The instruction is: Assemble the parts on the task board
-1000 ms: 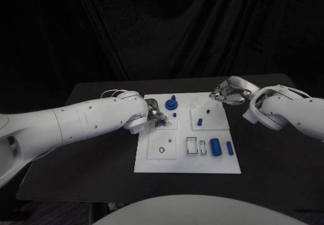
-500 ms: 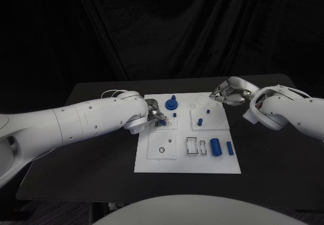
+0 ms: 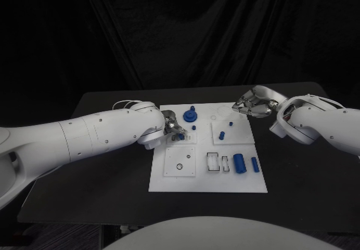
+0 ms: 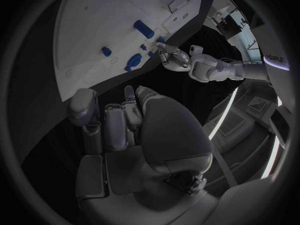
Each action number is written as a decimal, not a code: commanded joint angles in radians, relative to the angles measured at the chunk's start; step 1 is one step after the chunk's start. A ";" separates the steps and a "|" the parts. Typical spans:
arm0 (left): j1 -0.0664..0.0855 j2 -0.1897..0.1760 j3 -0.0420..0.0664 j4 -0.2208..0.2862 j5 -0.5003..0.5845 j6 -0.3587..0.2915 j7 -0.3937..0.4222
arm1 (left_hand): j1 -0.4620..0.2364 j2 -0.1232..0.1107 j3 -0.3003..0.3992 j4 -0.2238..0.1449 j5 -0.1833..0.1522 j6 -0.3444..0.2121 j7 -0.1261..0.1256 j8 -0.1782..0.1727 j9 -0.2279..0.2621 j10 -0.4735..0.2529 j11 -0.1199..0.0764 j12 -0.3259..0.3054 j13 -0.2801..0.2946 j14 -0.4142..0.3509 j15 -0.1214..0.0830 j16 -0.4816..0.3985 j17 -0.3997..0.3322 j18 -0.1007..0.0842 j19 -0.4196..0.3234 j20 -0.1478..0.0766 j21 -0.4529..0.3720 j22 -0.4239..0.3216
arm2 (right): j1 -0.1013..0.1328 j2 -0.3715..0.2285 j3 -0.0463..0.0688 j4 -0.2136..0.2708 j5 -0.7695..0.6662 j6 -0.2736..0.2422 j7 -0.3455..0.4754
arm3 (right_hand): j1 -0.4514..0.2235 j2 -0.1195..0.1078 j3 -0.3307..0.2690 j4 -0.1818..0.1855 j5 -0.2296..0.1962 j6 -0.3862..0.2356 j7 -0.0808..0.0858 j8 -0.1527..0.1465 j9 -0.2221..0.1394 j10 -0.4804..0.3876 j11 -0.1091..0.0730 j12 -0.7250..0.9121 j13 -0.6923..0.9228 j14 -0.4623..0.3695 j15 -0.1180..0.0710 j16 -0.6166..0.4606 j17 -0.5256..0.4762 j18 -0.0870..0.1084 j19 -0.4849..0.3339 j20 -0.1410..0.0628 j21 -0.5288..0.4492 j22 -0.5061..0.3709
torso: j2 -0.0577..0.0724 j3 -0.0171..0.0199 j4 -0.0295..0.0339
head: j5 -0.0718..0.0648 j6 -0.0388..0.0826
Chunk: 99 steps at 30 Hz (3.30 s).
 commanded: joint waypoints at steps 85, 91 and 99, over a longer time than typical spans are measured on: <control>-0.011 -0.073 -0.004 0.066 -0.002 -0.120 0.127 | 0.032 0.055 -0.357 0.151 -0.050 -0.157 -0.022 0.257 0.485 0.104 -0.020 0.003 0.263 0.090 -0.016 0.001 0.203 -0.014 0.107 -0.013 -0.003 0.263 | -0.002 0.001 0.001 -0.005 0.000 0.071 -0.064 | 0.044 -0.006 0.034 -0.007 0.074 0.002 0.006 -0.006 0.006 -0.031 0.002 -0.040 -0.042 0.007 -0.003 -0.041 -0.021 0.022 -0.022 0.002 -0.064 0.081 | 0.000 -0.0005 0.0000 | 0.006 0.000; 0.019 -0.085 -0.004 0.082 -0.002 -0.091 0.093 | 0.068 0.055 -0.358 0.158 -0.036 -0.173 -0.008 0.197 0.445 0.104 -0.008 0.003 0.263 0.085 -0.007 -0.005 0.190 -0.014 0.107 -0.006 -0.003 0.263 | -0.002 0.000 0.001 -0.006 0.000 0.072 -0.064 | 0.044 -0.006 0.034 -0.007 0.074 0.002 0.006 -0.006 0.006 -0.031 0.002 -0.040 -0.042 0.007 -0.003 -0.041 -0.021 0.022 -0.022 0.002 -0.064 0.081 | 0.000 -0.0005 0.0003 | 0.007 0.000; 0.051 -0.065 -0.004 0.037 -0.001 0.077 0.025 | 0.096 0.067 -0.357 0.152 -0.029 -0.172 0.007 0.123 0.379 0.104 0.007 0.003 0.263 0.082 0.007 -0.007 0.184 -0.014 0.107 0.009 -0.003 0.263 | -0.003 0.001 0.001 -0.006 0.000 0.073 -0.065 | 0.045 -0.006 0.036 -0.007 0.075 0.002 0.005 -0.006 0.007 -0.032 0.002 -0.041 -0.043 0.006 -0.003 -0.042 -0.022 0.022 -0.022 0.002 -0.066 0.081 | -0.002 0.0000 -0.0003 | -0.001 0.000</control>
